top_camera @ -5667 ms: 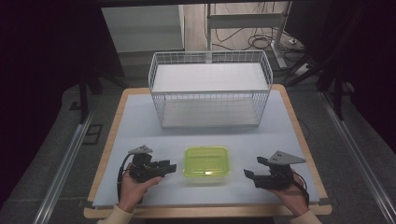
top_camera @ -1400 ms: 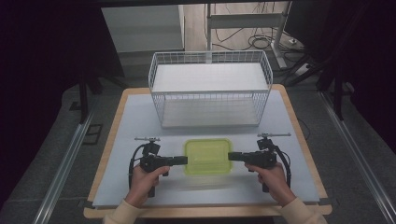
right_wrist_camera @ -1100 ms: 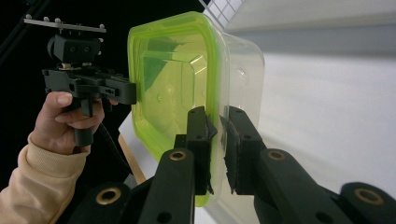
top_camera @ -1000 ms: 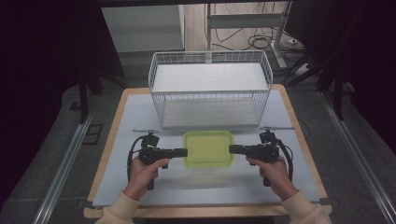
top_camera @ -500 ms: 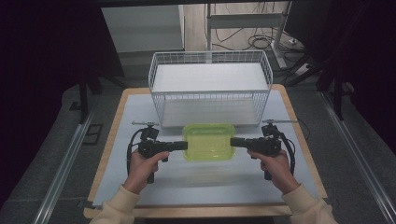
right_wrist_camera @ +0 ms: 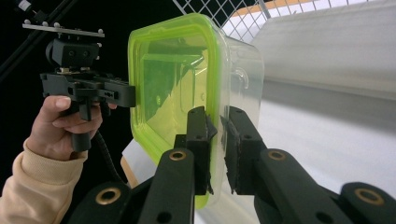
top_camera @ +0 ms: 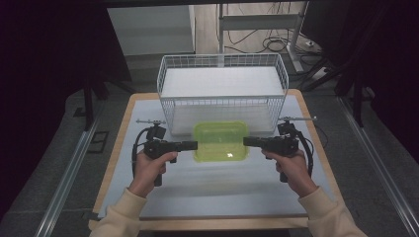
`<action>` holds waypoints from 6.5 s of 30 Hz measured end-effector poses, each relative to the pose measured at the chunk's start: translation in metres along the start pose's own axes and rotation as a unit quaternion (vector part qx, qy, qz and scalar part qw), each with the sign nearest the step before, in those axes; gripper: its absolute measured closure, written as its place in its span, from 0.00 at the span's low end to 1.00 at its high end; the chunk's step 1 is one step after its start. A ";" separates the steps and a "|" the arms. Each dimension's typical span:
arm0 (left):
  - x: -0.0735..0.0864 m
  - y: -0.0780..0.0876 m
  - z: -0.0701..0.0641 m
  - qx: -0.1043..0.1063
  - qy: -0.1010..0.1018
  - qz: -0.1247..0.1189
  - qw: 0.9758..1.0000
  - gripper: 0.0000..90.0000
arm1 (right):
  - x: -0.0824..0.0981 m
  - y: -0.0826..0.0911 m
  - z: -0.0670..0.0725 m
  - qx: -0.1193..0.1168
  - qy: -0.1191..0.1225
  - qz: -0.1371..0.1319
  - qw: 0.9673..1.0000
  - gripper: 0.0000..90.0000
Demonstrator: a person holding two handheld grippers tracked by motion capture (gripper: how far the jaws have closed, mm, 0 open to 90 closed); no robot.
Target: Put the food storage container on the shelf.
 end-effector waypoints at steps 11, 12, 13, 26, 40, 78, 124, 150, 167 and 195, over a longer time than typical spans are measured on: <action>-0.012 0.004 -0.007 0.003 -0.001 -0.004 1.000 0.91 | -0.015 0.002 0.002 0.003 0.006 -0.005 1.000 0.90; -0.015 0.004 -0.008 0.003 -0.002 -0.005 1.000 0.91 | -0.018 0.002 0.002 0.002 0.004 -0.008 1.000 0.90; -0.015 0.004 -0.008 0.003 -0.002 -0.005 1.000 0.91 | -0.018 0.002 0.002 0.002 0.004 -0.008 1.000 0.90; -0.031 0.006 -0.014 0.001 -0.003 -0.008 1.000 0.91 | -0.032 0.004 0.002 0.007 0.007 -0.015 1.000 0.90; -0.049 0.011 -0.024 -0.004 -0.016 -0.013 1.000 0.91 | -0.050 0.005 0.003 0.012 0.015 -0.026 0.999 0.90; -0.102 0.007 -0.036 -0.009 -0.028 -0.027 0.999 0.91 | -0.100 0.008 -0.008 0.036 0.026 -0.043 0.998 0.90; -0.176 -0.020 -0.021 -0.035 -0.015 -0.037 0.999 0.90 | -0.158 -0.009 -0.048 0.088 -0.001 -0.045 0.995 0.89; -0.187 -0.039 -0.006 -0.053 0.004 -0.064 0.997 0.82 | -0.160 -0.028 -0.068 0.127 0.011 -0.035 0.991 0.78; -0.180 -0.015 -0.007 -0.066 -0.020 -0.107 0.992 0.23 | -0.153 -0.015 -0.048 0.166 0.062 -0.058 0.982 0.41; 0.020 0.028 -0.007 -0.060 -0.115 -0.083 0.988 0.25 | 0.016 0.029 0.007 0.082 0.182 -0.010 0.980 0.28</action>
Point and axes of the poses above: each handheld gripper's, and its own axes: y roughly backward along the jaws, x roughly out of its underside, z roughly to its left, the point moved 1 cm from there along -y, roughly forward along the jaws, and after that the axes turned 11 degrees about y, right-handed, at the moved point
